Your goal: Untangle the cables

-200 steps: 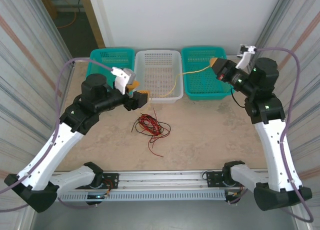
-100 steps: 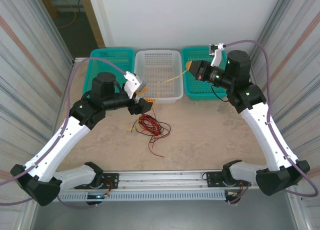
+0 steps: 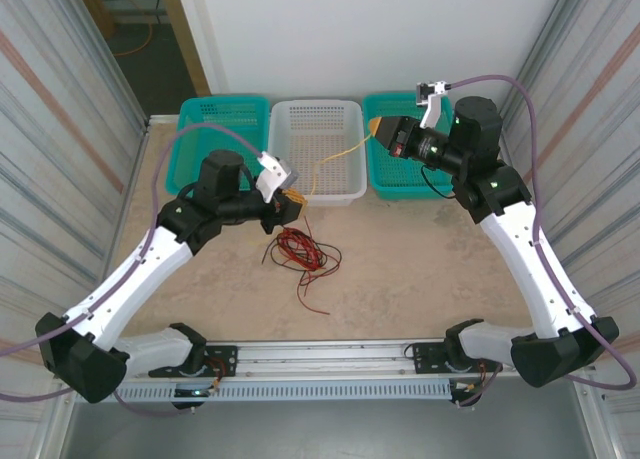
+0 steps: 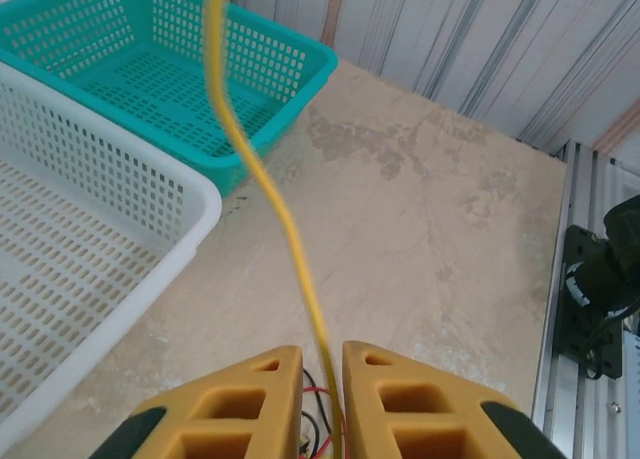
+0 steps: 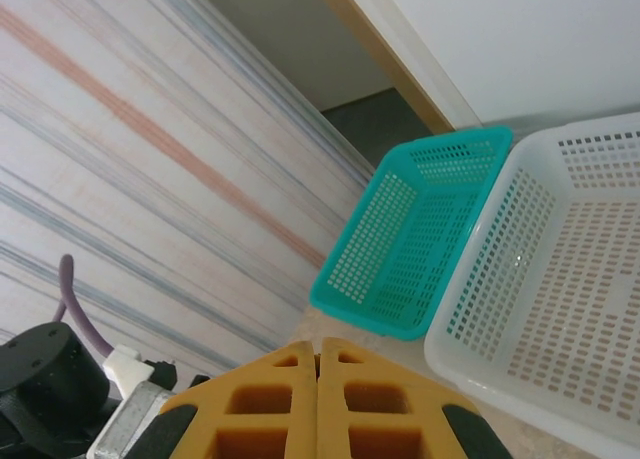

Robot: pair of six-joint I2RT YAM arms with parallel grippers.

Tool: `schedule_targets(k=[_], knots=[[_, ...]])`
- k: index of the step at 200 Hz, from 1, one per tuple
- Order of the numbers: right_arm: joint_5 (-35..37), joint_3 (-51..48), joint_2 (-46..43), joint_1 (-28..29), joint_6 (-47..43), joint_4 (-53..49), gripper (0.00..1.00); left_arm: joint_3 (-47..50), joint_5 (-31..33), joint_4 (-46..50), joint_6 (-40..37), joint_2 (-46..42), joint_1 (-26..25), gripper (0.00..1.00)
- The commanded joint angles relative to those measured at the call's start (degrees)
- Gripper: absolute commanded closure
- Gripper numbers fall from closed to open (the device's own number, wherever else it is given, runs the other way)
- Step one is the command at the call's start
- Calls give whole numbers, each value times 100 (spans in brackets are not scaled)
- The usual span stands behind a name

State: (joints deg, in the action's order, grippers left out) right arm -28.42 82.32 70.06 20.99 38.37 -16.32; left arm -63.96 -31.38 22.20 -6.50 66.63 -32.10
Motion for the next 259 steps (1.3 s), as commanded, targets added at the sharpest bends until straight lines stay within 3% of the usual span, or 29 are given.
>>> schedule_targets(k=[1,18,32,64,84,102,131,194,212,217,226,235,243,249,259], knots=[[-128,152,-62,39,8,230,100,219,-238,-413,256,-130,10,79],[-150,157,-71,36,30,275,100,311,-184,-475,281,-141,14,60],[-171,178,-63,41,39,283,100,319,-176,-455,257,-120,11,56],[-155,190,-35,29,55,300,100,282,-168,-421,259,-96,13,81],[-181,170,-28,32,101,369,100,341,-145,-512,276,-132,12,82],[-198,170,-26,30,135,403,100,392,-141,-562,271,-144,11,72],[-219,174,-21,28,180,444,100,455,-142,-654,305,-146,10,71],[-273,170,32,-16,268,560,100,431,92,-748,325,-137,10,100],[-140,174,38,-32,272,482,100,412,447,-763,384,-150,10,100],[-11,186,27,-37,251,401,91,398,580,-746,395,-148,10,100],[373,196,-12,-50,173,146,67,348,840,-690,375,-144,19,100],[801,176,-67,-79,83,-123,51,306,1110,-640,315,-159,36,100],[1120,117,-132,-139,46,-302,29,259,1389,-614,269,-168,84,100],[1281,41,-185,-210,55,-389,22,211,1549,-590,243,-176,147,100],[1342,-120,-277,-394,155,-449,20,89,1686,-544,228,-164,363,100]])
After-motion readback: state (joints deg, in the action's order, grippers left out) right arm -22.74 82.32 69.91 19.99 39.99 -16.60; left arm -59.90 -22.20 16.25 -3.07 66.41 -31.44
